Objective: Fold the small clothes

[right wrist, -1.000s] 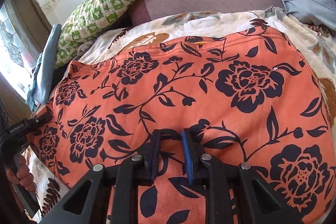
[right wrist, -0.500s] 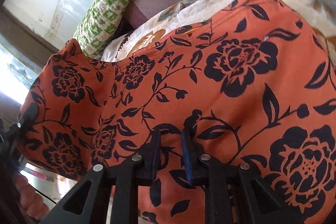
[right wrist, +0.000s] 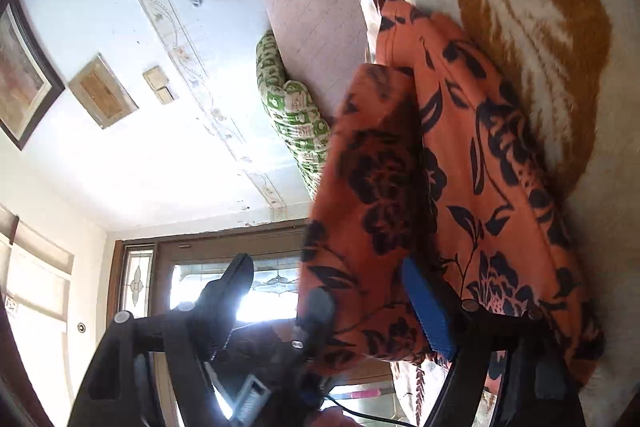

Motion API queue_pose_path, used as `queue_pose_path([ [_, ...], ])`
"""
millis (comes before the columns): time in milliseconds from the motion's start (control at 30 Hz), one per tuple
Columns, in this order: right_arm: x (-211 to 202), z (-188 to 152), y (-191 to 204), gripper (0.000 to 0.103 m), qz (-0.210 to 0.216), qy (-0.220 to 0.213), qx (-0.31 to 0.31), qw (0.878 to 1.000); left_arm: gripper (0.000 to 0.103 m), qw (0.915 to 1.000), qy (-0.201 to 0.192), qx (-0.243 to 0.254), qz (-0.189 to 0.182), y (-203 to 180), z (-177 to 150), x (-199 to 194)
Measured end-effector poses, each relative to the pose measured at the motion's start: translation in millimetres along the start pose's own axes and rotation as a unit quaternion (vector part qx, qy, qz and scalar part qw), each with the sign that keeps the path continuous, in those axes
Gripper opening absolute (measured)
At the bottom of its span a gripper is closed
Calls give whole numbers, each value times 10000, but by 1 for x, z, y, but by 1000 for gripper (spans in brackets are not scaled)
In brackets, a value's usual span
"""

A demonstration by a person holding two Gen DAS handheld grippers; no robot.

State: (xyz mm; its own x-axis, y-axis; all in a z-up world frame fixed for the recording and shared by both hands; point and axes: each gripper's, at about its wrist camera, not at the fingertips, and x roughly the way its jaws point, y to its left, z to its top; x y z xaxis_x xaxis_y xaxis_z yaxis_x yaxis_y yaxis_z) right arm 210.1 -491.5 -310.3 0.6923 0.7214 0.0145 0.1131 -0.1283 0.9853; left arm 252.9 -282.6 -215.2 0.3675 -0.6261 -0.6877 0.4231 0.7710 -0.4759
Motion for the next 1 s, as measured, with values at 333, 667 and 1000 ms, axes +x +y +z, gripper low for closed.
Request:
queue_pose_path([
  [333,19,-6,1,79,-545,30,-183,9983,63,9985,-34,510,194,23,3,-70],
  [667,19,4,4,79,-687,-246,-157,9972,70,9693,710,309,2333,54,94,2],
  [1000,9,12,0,77,-598,-235,-38,9979,60,8965,1217,1410,4019,52,83,78],
])
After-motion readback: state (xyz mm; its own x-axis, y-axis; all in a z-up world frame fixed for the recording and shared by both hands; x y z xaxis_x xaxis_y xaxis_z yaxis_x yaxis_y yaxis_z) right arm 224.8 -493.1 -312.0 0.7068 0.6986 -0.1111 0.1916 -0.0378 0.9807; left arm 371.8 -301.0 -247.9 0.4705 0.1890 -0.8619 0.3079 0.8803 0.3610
